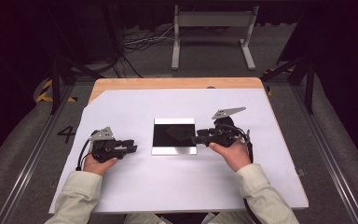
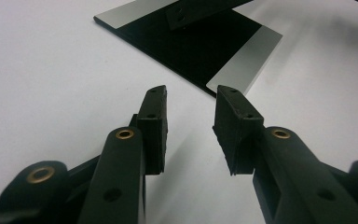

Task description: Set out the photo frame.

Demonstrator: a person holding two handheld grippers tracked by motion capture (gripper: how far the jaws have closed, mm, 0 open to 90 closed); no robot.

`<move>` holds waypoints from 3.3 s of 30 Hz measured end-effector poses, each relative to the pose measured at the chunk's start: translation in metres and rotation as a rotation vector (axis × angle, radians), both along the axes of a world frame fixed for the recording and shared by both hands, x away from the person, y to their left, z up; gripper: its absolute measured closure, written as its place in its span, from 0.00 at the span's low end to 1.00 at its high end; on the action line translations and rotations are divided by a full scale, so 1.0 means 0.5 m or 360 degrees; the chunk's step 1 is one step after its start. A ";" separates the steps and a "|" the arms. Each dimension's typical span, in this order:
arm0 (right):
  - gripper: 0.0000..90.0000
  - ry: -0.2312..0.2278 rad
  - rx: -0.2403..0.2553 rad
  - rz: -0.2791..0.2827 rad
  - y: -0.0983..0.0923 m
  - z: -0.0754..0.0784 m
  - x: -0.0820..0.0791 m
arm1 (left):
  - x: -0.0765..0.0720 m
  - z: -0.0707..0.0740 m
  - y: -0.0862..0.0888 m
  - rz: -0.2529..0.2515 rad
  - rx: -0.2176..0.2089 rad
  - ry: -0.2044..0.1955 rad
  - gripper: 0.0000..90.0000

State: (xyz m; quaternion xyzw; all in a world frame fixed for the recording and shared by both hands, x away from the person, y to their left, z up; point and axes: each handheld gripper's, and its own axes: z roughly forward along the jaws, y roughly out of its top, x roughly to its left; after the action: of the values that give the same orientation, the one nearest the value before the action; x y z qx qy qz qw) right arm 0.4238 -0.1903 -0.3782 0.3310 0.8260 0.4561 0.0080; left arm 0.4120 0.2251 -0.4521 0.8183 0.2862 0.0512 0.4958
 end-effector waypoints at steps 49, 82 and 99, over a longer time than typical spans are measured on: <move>0.32 0.0521 0.0067 -0.0191 0.047 -0.046 0.108 | 0.002 -0.004 -0.007 -0.0012 0.0039 0.0007 0.71; 0.60 0.0666 0.0198 -0.0258 0.075 -0.071 0.121 | 0.003 -0.004 -0.007 -0.0020 0.0023 0.0006 0.72; 0.73 0.0784 0.0271 -0.0237 0.060 -0.069 0.126 | 0.002 -0.005 -0.007 -0.0029 0.0019 0.0019 0.74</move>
State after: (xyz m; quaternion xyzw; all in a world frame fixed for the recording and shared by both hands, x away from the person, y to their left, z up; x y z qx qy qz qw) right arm 0.4868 -0.1605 -0.4125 0.4914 0.7351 0.4277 -0.1876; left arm 0.4131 0.2216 -0.4544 0.8240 0.2815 0.0437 0.4897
